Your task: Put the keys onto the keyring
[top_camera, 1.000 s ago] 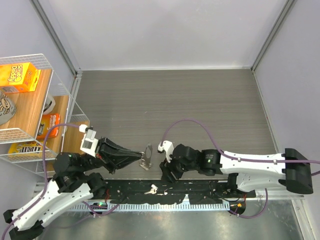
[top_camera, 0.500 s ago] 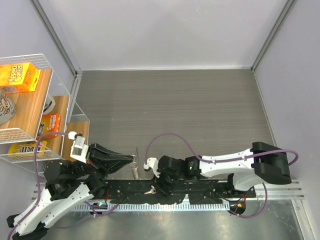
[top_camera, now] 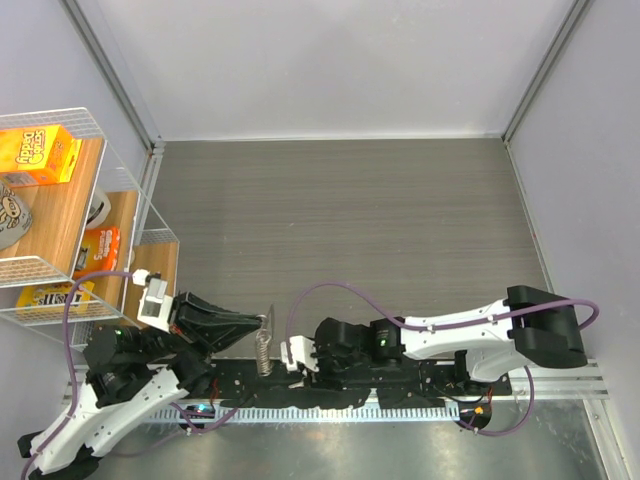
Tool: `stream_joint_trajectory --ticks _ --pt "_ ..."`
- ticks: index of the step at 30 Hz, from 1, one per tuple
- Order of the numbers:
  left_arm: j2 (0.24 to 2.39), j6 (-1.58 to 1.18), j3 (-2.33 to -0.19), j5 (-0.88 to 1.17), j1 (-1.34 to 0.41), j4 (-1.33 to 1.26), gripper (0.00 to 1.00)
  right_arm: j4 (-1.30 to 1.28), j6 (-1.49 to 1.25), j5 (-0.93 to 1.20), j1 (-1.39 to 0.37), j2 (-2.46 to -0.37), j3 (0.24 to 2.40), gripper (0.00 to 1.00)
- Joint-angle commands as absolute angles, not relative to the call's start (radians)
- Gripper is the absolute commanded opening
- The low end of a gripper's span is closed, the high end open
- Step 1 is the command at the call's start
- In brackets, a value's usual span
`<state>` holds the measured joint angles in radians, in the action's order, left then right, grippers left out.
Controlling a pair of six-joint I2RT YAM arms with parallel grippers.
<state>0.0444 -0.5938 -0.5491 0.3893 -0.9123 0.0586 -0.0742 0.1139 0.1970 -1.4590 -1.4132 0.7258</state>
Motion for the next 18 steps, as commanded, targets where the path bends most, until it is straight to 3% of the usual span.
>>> stream_joint_trajectory --ticks 1,10,18 --pt "0.026 -0.574 -0.566 0.399 -0.911 0.064 0.00 0.024 0.363 0.186 -1.466 -1.345 0.658 0.64" --pt "0.037 -0.560 -0.575 0.429 -0.911 0.074 0.00 0.090 0.538 0.239 -1.465 -1.336 0.597 0.62" --pt "0.055 -0.564 -0.572 0.446 -0.911 0.066 0.00 0.075 0.561 0.330 -1.462 -1.416 0.647 0.52"
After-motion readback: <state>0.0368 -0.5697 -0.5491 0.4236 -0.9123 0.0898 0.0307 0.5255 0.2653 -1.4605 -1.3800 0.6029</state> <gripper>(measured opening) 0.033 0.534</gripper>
